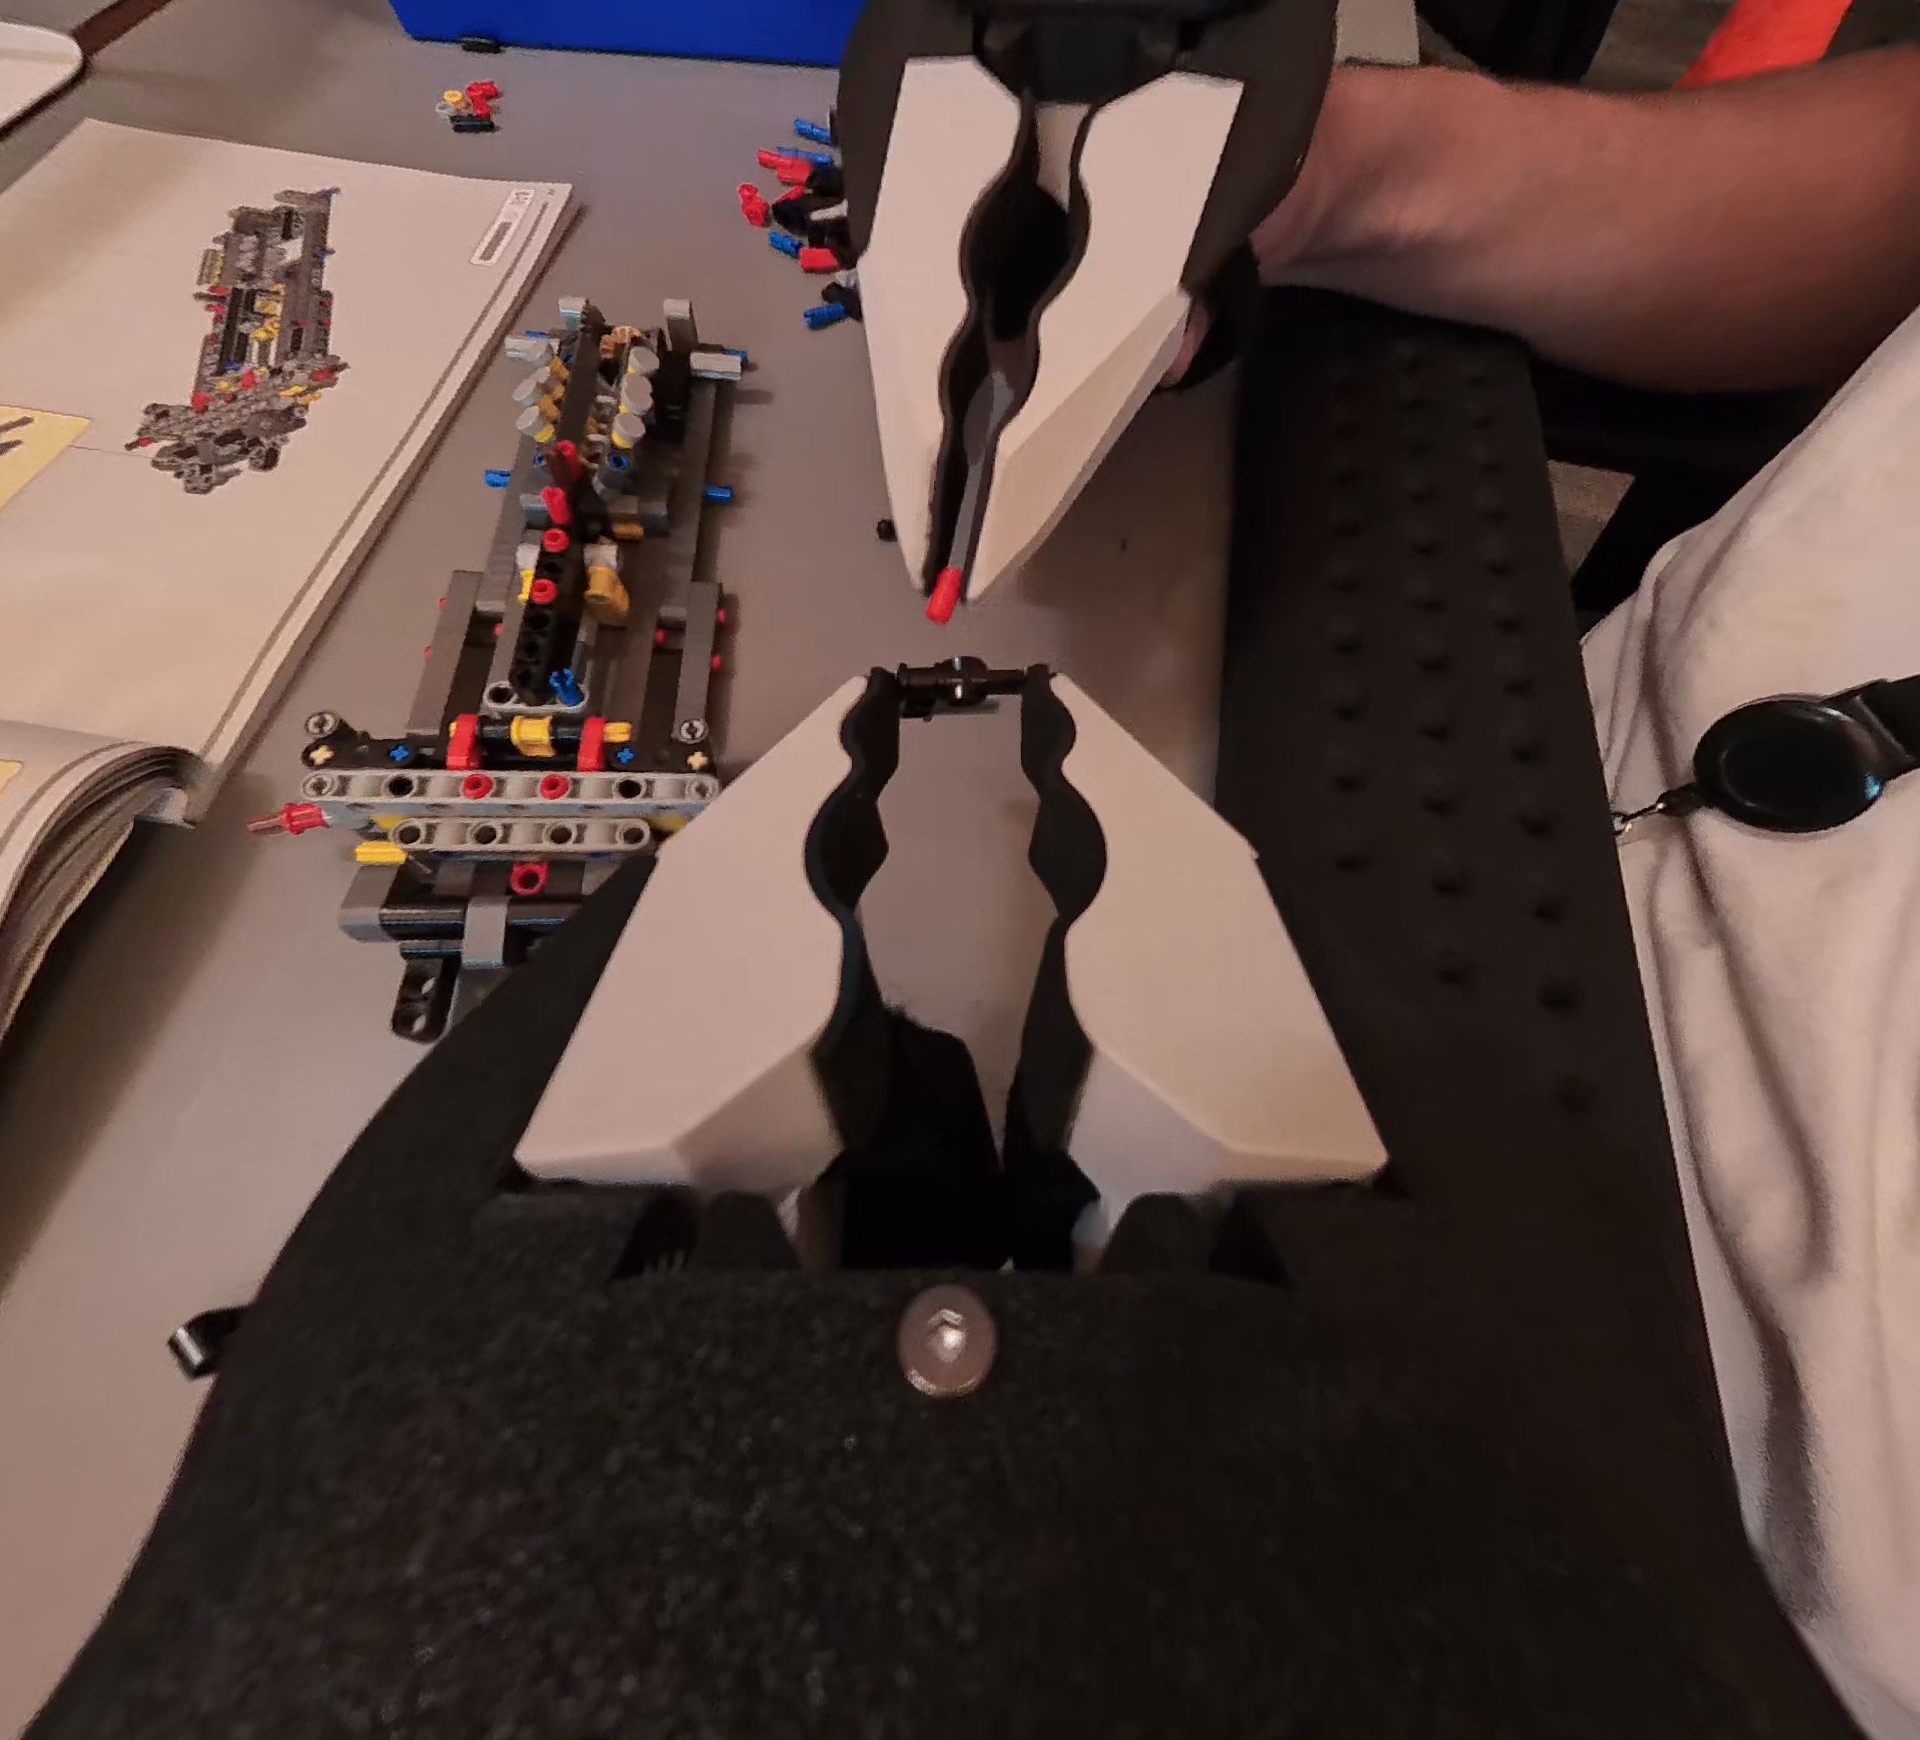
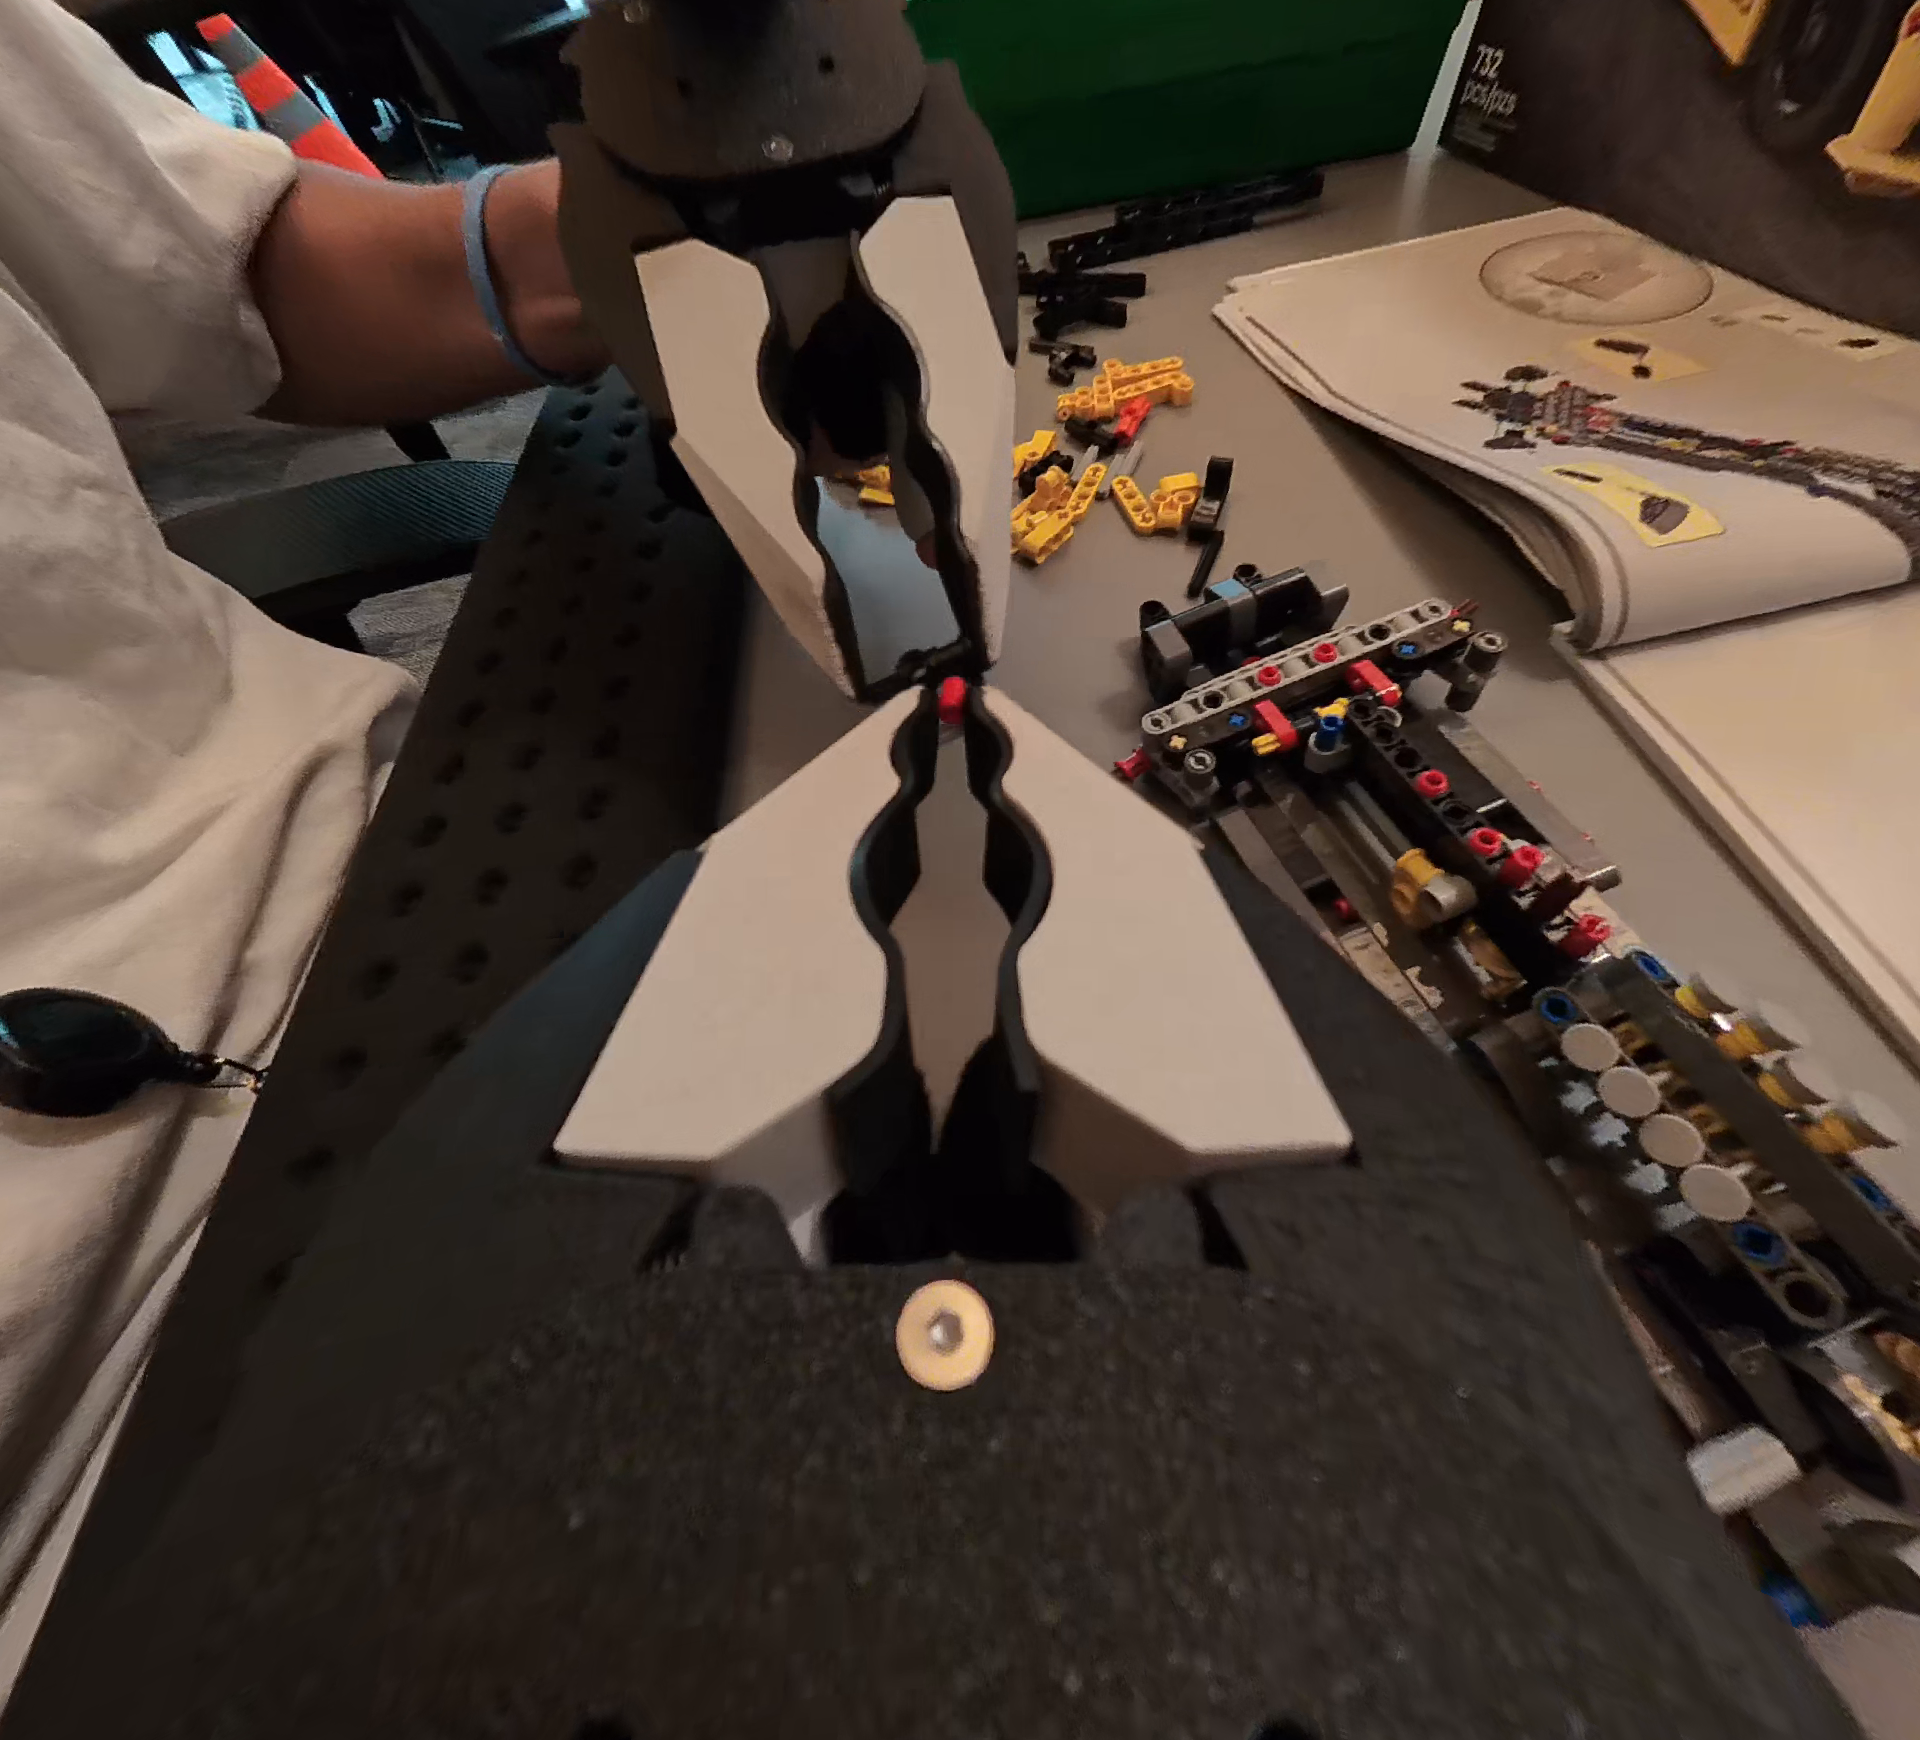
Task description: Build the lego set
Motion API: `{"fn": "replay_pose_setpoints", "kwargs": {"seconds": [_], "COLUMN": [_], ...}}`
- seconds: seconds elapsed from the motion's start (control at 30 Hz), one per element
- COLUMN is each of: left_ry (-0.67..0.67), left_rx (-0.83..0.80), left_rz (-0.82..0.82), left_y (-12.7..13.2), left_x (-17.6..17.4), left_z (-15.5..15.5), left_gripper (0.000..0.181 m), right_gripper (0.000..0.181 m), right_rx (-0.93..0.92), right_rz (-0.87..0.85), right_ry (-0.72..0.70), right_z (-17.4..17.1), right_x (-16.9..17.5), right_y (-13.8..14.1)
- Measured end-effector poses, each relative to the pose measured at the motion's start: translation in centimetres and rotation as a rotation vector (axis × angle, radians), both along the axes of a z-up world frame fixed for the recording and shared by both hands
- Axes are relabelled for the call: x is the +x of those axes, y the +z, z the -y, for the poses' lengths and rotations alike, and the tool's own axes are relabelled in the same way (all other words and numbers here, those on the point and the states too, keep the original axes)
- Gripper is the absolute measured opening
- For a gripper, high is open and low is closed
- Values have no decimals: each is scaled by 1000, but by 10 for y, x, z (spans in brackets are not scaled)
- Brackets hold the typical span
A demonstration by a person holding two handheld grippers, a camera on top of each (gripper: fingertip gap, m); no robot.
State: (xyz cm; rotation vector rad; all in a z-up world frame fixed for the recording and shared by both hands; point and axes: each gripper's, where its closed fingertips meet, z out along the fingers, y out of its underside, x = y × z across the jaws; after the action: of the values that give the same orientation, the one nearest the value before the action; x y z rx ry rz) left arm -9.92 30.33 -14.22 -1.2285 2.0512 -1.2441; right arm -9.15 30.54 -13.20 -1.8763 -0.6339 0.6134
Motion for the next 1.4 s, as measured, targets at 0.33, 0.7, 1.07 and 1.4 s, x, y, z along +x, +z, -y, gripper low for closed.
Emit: {"fn": "replay_pose_setpoints", "kwargs": {"seconds": [0.33,0.7,1.07,1.4], "left_ry": [-56,-109,-77,-151], "left_rx": [-177,-545,159,336], "left_rz": [82,125,-77,-267], "left_y": [15,49,-28,-65], "left_x": [1,0,-20,-28], "left_z": [12,9,-9,-3], "left_gripper": [22,21,22,22], "right_gripper": [4,4,4,4], "right_rx": [7,111,36,-5], "right_rz": [-10,-132,38,52], "right_ry": [35,29,-42,-25], "right_z": [4,3,-5,-3], "right_x": [-4,-3,10,8], "right_y": [2,33,-1,-10]}}
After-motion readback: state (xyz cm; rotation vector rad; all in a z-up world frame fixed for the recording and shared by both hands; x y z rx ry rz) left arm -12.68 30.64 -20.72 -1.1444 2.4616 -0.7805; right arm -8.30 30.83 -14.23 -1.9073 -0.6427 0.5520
